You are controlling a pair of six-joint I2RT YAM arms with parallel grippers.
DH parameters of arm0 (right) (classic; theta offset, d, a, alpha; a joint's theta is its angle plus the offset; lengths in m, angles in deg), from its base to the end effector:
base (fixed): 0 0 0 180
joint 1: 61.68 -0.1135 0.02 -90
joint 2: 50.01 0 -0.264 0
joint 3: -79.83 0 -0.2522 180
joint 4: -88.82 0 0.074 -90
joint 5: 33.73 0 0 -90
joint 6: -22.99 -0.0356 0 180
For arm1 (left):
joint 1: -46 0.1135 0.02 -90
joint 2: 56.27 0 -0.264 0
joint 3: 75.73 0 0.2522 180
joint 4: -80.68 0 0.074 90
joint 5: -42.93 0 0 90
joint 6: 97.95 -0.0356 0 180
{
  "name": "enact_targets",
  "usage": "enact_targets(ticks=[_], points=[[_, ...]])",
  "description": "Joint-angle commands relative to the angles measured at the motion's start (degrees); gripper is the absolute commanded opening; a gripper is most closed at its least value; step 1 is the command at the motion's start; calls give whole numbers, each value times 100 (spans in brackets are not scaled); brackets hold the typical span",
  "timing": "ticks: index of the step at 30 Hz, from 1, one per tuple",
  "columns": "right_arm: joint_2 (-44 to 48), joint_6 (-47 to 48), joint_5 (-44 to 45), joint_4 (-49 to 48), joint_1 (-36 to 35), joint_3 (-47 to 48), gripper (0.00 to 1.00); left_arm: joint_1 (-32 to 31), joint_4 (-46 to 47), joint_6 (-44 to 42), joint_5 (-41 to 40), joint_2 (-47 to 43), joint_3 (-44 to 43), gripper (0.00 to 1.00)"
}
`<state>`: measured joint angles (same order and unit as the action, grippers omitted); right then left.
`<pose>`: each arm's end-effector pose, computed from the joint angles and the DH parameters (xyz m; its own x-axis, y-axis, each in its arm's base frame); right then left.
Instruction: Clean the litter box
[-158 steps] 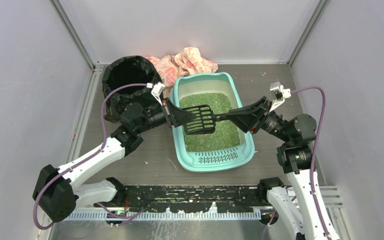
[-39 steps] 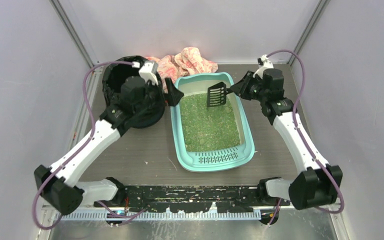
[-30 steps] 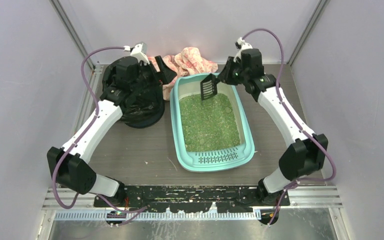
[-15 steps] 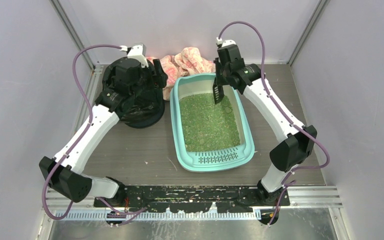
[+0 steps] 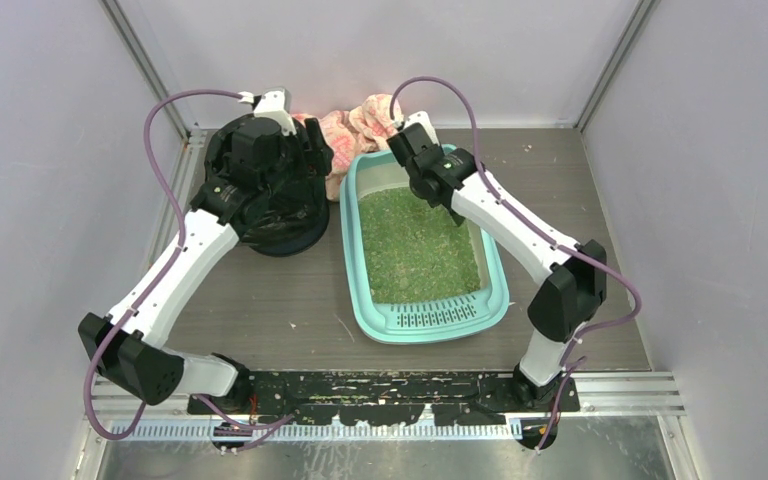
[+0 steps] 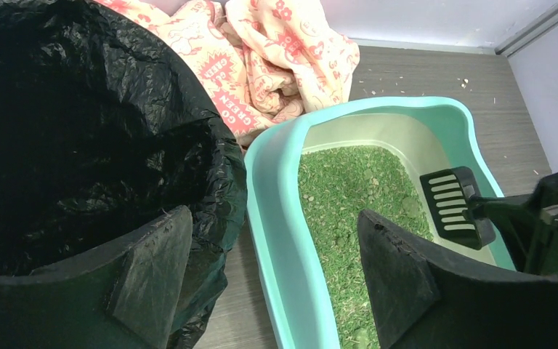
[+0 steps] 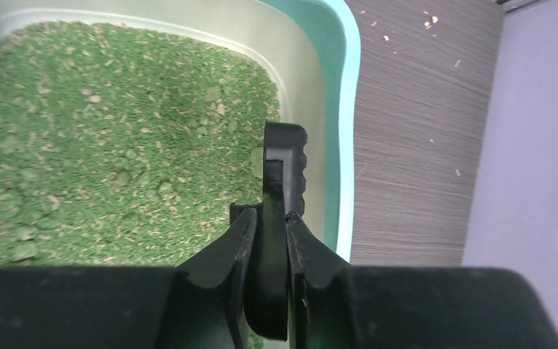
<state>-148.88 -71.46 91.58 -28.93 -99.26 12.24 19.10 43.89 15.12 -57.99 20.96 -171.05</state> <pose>0.3089 0.2117 0.3560 -0.6088 -0.3886 -0.6916 -0.1486 0.9122 -0.3818 0.2747 -0.1318 0.4143 -0.3744 -0.2415 -0.8953 0.1495 0.9372 -0.3153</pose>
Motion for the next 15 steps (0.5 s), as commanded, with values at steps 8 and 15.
enact_targets(ticks=[8, 15], points=[[-512, 284, 955, -281, -78, -1, 1, -31, 213, 24, 47, -124, 79, 83], [-791, 154, 409, -384, -17, -15, 1, -32, 184, 24, 72, -123, 112, 83]])
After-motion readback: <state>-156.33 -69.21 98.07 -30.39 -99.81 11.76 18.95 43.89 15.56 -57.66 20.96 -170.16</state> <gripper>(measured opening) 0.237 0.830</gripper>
